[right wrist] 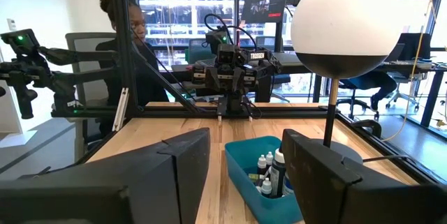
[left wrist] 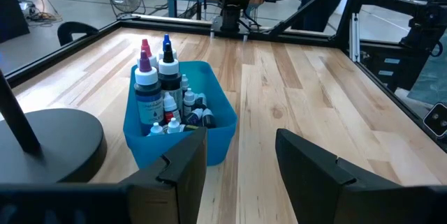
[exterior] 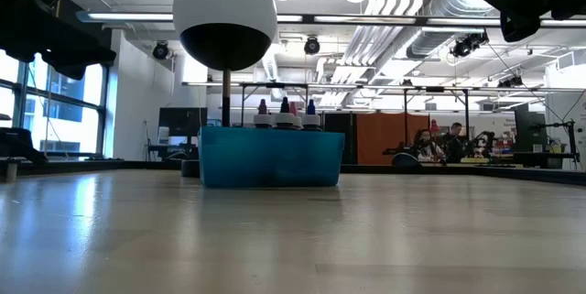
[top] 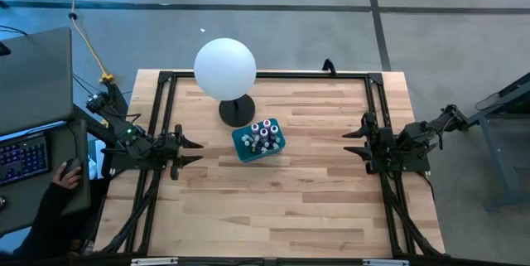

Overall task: Pick & Place food coloring
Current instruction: Return to home position

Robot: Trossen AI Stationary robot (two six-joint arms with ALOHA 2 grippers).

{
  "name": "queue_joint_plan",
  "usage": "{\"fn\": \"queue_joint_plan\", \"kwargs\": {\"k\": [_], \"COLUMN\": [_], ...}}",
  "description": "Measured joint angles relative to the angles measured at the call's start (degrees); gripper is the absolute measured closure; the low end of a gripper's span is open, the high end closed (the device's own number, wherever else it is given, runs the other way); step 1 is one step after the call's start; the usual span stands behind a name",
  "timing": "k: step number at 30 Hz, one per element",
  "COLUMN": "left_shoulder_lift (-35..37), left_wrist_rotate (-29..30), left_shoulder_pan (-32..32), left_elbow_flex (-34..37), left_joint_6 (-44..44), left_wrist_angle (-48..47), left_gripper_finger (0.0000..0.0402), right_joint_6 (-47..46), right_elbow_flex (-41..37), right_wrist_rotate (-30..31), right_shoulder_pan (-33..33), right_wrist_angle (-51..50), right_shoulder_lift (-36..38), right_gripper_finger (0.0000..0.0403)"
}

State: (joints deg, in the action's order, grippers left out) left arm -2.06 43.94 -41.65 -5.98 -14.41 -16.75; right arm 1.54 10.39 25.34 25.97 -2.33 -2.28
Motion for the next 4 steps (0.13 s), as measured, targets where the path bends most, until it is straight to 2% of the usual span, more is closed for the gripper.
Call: {"fn": "queue_joint_plan", "kwargs": {"k": [4], "left_shoulder_lift": [0.0], "left_wrist_rotate": [0.0], "left_shoulder_pan": [0.02], "left_elbow_flex": [0.02], "left_joint_6": [-0.02], "left_wrist_angle": [0.0], "left_gripper_finger": [0.0234], "right_joint_6": [-0.01], "right_elbow_flex": [0.0], "right_wrist_rotate": [0.0], "right_shoulder_pan": [0.0], "right_wrist_angle": [-0.01], "right_shoulder_lift": [0.0], "right_gripper_finger": [0.0231]}}
